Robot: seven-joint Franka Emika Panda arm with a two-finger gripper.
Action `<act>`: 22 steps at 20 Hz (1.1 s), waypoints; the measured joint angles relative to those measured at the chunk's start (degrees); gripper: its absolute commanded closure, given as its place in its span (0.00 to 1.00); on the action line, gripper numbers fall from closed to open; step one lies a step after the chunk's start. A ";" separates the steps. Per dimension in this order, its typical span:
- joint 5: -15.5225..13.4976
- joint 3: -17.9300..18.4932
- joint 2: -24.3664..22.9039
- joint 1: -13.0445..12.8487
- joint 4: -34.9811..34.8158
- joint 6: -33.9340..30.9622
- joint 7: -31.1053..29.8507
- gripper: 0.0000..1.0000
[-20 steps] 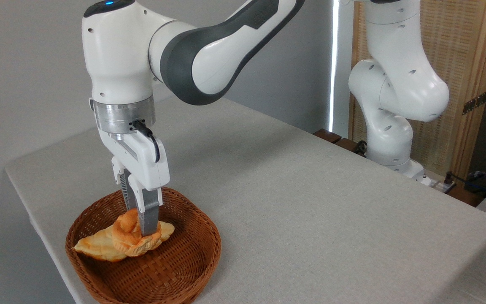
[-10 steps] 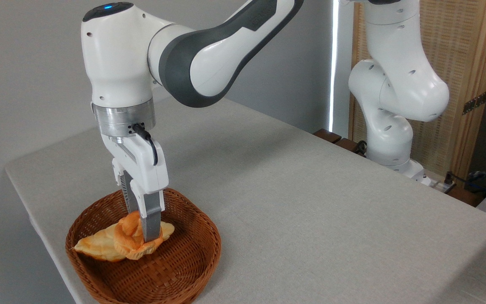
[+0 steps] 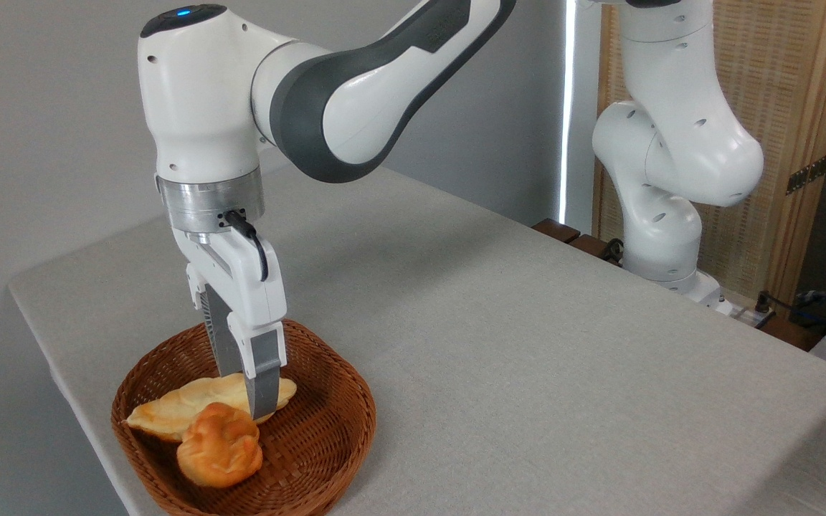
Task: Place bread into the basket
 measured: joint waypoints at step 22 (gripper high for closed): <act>-2.11 0.20 -11.38 0.35 2.77 -18.46 -4.89 0.00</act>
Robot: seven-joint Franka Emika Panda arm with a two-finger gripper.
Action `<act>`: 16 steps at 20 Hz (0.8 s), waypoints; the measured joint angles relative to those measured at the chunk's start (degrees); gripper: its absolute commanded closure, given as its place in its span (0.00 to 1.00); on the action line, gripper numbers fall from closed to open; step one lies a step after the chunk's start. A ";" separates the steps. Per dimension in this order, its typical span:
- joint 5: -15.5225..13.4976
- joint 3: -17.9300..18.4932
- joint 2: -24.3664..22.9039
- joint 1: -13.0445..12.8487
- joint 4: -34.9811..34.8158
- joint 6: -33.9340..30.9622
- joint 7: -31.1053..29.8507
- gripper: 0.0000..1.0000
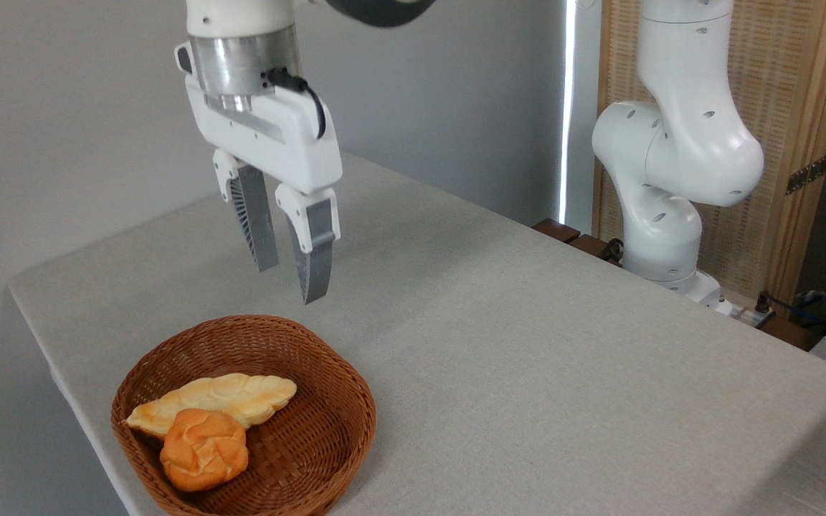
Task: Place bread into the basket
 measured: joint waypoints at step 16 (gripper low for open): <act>0.00 0.03 -1.22 0.07 1.57 -4.98 0.01 0.00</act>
